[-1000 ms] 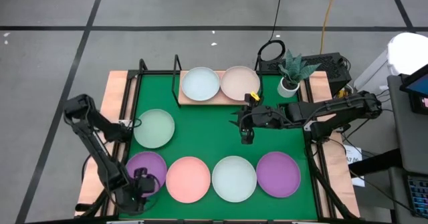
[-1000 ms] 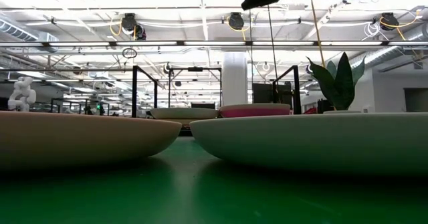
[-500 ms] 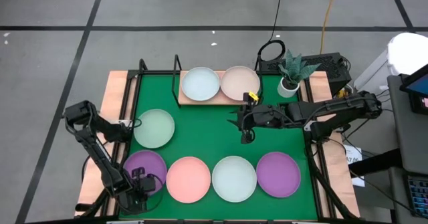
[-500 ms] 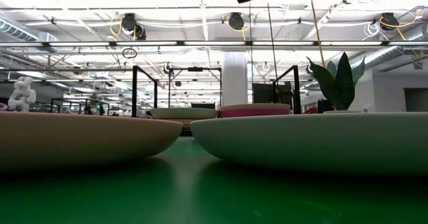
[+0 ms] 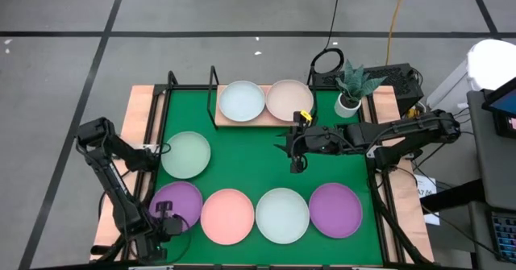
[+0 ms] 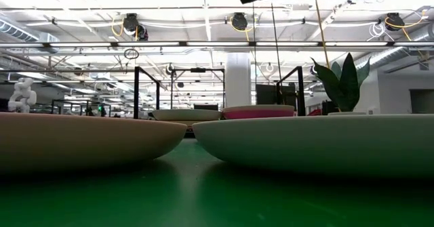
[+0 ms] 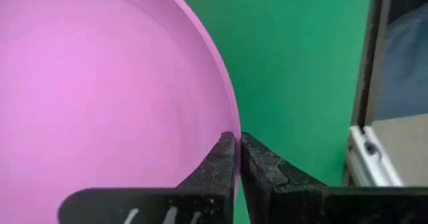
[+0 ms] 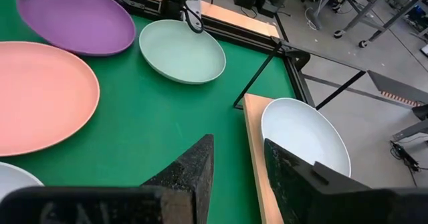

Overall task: Place and stack plates onto a shelf
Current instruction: Stack the left purple plate on top of the gray plate on the shelf

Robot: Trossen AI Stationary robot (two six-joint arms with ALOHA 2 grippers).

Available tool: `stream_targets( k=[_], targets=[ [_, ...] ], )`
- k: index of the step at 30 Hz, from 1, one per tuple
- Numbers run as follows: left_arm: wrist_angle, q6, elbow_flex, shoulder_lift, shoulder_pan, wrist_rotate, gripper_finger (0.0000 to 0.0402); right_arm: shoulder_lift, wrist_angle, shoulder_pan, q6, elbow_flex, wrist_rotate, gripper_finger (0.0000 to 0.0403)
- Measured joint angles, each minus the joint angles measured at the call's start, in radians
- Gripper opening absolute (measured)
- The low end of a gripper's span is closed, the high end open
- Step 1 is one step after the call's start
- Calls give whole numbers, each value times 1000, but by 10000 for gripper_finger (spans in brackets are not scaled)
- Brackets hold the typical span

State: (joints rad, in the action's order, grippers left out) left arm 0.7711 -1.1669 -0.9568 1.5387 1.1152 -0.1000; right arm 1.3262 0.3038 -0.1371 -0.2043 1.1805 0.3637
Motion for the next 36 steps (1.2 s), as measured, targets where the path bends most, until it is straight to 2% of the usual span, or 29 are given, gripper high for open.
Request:
stream_targets(
  k=[6, 16, 26, 31, 36],
  targets=[
    [141, 15, -80, 0, 0, -3, 11, 0, 4, 0, 1, 0, 0, 114],
    [160, 156, -191, 0, 0, -26, 10, 0, 4, 0, -5, 0, 0, 114],
    [177, 494, -276, -1, -76, -123, 10, 0, 8, 0, -17, 0, 0, 114],
    [178, 730, -281, -1, -165, -177, 10, -23, 52, -8, -12, -2, 2, 114],
    [177, 964, -281, -2, -294, -193, 10, -87, 59, -21, 61, -1, 6, 114]
  ],
)
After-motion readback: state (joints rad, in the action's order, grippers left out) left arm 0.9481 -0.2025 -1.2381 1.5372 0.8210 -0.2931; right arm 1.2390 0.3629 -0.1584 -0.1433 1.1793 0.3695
